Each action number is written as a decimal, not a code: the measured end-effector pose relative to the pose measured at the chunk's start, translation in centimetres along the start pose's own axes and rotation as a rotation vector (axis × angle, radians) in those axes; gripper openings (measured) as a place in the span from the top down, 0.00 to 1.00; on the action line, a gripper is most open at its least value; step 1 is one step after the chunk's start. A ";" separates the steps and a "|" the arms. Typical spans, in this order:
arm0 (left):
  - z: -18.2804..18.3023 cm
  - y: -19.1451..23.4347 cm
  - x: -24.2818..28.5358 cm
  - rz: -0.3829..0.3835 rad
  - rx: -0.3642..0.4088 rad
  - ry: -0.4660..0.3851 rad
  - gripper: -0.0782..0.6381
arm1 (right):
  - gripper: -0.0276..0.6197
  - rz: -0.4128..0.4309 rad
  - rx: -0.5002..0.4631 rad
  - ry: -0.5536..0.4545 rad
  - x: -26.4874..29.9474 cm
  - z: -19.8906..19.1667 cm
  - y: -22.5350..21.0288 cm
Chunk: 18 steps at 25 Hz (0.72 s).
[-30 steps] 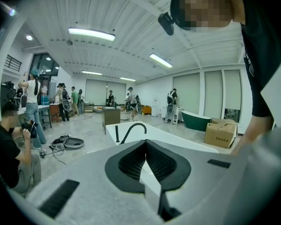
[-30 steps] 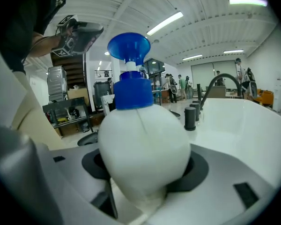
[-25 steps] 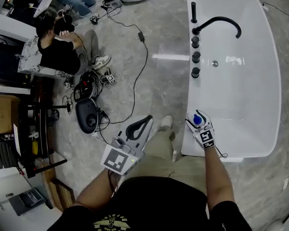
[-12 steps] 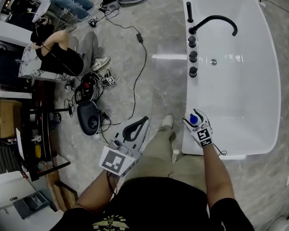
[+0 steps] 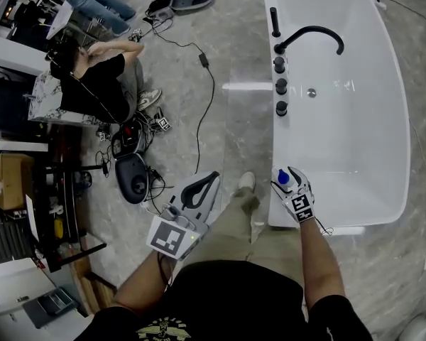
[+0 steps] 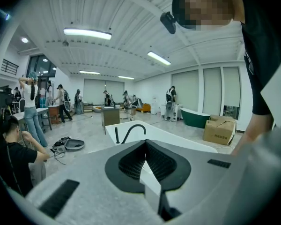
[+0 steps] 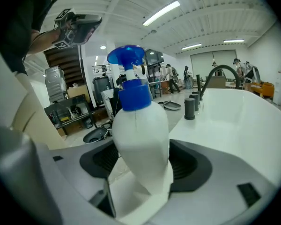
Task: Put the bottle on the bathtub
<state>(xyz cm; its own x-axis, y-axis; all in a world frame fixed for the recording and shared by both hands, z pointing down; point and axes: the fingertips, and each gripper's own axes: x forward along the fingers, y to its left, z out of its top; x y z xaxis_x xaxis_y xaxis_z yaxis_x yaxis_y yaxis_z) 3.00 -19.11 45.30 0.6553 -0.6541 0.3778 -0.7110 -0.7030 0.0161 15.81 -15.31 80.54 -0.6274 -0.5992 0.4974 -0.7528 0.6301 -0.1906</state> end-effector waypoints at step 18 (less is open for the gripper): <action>7.3 -1.9 3.7 -0.235 0.068 -0.082 0.88 | 0.51 -0.242 0.089 -0.101 -14.7 9.7 -0.6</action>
<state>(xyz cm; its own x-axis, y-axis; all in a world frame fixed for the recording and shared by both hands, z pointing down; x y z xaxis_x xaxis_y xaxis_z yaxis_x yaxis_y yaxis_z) 8.65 -22.19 39.86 0.8208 -0.4894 0.2944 -0.5200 -0.8536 0.0307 23.59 -11.71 65.08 -0.4408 -0.7761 0.4510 -0.8948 0.4194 -0.1527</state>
